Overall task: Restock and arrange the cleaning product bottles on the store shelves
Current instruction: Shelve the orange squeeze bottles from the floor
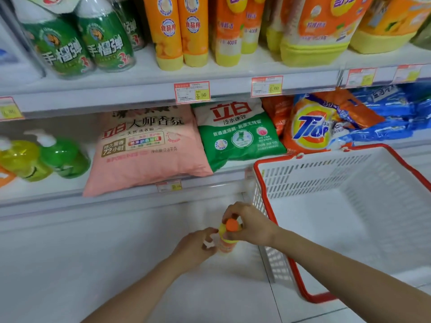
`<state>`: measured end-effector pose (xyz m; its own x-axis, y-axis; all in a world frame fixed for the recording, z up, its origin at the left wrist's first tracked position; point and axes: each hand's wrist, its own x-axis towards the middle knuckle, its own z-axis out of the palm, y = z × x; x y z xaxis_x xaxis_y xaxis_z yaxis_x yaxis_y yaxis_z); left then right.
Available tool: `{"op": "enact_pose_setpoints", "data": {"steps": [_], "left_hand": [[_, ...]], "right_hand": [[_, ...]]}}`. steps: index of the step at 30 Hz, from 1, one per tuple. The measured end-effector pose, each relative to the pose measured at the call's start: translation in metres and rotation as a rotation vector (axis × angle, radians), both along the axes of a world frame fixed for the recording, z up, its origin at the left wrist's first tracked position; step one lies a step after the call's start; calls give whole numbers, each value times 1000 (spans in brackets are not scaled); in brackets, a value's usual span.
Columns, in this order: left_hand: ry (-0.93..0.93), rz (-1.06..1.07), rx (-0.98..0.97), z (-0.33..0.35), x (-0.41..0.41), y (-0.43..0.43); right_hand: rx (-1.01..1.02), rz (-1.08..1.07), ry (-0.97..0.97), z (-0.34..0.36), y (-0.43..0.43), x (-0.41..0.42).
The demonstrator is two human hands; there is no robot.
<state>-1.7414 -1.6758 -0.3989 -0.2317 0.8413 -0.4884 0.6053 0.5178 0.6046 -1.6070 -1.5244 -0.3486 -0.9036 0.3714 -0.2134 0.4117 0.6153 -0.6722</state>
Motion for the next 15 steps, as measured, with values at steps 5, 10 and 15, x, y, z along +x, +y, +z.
{"op": "enact_pose_setpoints", "data": {"steps": [5, 10, 15], "left_hand": [[151, -24, 95, 35, -20, 10], [420, 80, 579, 117, -46, 47], [756, 86, 912, 197, -68, 97]], "right_hand": [[-4, 85, -114, 16, 7, 1], [-3, -35, 176, 96, 38, -23], [0, -238, 573, 180, 89, -46]]}}
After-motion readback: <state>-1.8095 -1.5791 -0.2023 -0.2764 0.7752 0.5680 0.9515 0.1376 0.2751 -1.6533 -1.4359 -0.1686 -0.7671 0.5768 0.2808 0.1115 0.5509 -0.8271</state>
